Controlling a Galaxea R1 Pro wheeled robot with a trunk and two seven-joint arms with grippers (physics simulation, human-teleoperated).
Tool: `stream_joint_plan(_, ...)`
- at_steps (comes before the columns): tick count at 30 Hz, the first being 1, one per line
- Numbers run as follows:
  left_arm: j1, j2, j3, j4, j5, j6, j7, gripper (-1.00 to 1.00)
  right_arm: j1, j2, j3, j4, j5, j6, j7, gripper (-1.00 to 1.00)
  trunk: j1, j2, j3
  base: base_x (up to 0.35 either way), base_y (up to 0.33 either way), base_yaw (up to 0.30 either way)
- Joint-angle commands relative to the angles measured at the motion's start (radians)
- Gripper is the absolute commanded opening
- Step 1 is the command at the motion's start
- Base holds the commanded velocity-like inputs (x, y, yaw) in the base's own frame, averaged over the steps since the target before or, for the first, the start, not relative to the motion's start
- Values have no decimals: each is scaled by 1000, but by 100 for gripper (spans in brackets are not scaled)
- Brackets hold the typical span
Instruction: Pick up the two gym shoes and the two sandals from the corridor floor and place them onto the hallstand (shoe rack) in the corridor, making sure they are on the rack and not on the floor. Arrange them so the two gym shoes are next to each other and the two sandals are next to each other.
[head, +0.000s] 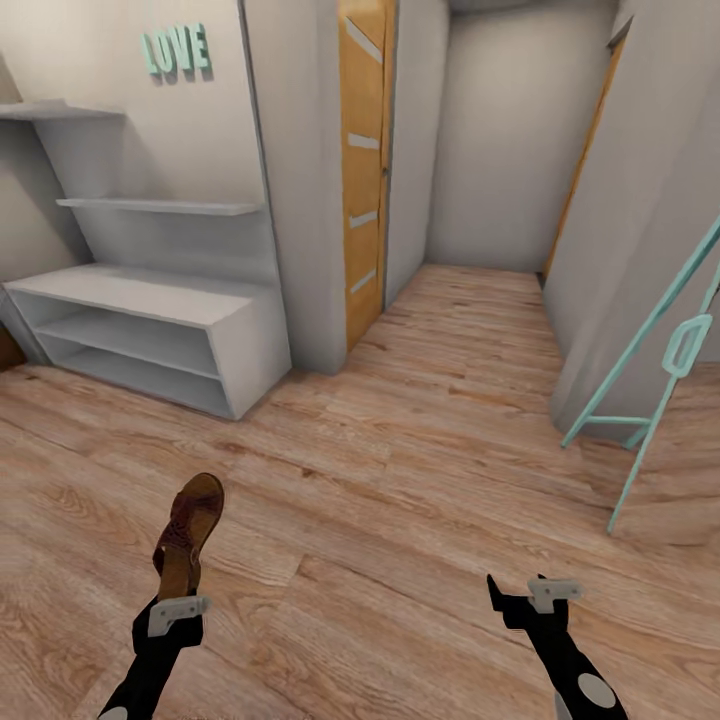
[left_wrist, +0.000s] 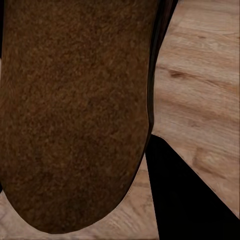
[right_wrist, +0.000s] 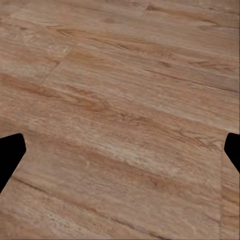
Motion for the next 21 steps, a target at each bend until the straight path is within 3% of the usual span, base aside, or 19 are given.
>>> stream_joint_plan(1, -1, -1, 4, 1, -7, -3, -7, -100, 0, 2, -3, 0, 1, -3, 7, 100, 0, 0, -1, 0, 0, 277)
stream_joint_plan(21, -1, -2, 4, 1, -6, -3, -6, -100, 0, 2, -4, 1, 2, -3, 7, 100, 0, 0, -1, 0, 0, 277)
